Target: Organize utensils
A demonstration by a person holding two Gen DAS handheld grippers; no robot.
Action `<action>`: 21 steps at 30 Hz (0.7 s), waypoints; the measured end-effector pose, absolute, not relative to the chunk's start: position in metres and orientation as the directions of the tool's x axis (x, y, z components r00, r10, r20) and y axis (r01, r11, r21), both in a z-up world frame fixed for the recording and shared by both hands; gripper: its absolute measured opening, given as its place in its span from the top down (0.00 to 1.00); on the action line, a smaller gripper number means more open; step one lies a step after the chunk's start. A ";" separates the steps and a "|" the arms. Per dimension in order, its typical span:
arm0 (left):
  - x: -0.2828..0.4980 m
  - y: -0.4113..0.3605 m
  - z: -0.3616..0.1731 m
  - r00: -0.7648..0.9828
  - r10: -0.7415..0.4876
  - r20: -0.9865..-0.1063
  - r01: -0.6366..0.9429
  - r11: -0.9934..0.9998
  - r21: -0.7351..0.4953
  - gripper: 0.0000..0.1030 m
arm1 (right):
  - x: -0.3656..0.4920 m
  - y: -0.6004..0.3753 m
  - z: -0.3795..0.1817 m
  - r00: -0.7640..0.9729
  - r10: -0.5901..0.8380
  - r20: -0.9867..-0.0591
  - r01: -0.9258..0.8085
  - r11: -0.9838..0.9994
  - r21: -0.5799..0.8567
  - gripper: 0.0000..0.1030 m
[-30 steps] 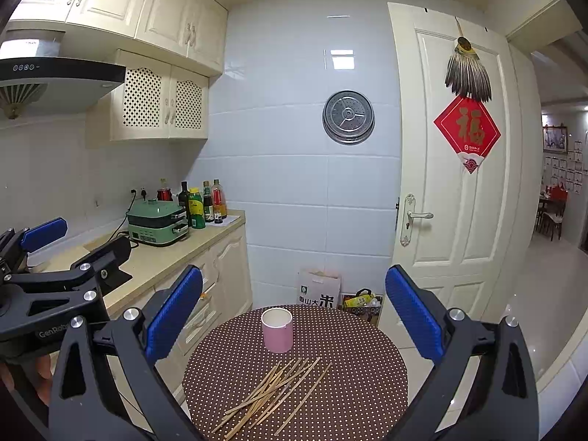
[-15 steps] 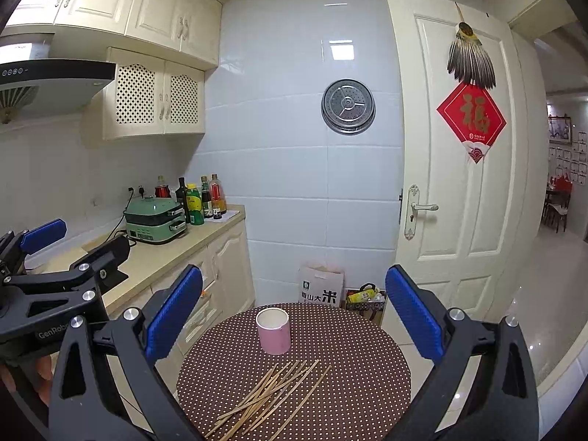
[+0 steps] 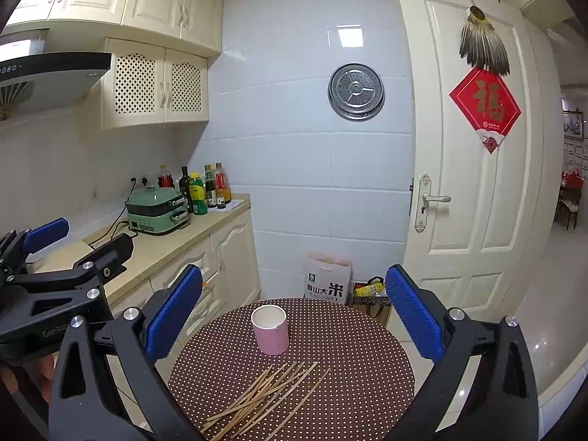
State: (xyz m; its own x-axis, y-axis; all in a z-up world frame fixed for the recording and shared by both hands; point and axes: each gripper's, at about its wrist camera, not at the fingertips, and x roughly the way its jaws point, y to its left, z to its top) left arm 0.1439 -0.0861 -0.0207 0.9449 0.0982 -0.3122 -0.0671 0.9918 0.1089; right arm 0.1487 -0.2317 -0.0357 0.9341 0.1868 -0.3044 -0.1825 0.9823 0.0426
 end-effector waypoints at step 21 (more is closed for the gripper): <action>0.282 -0.050 -0.180 0.630 -0.120 -0.767 0.126 0.991 -0.051 0.06 | 0.255 -0.219 -0.171 0.674 0.186 -0.715 -0.158 0.982 0.107 0.10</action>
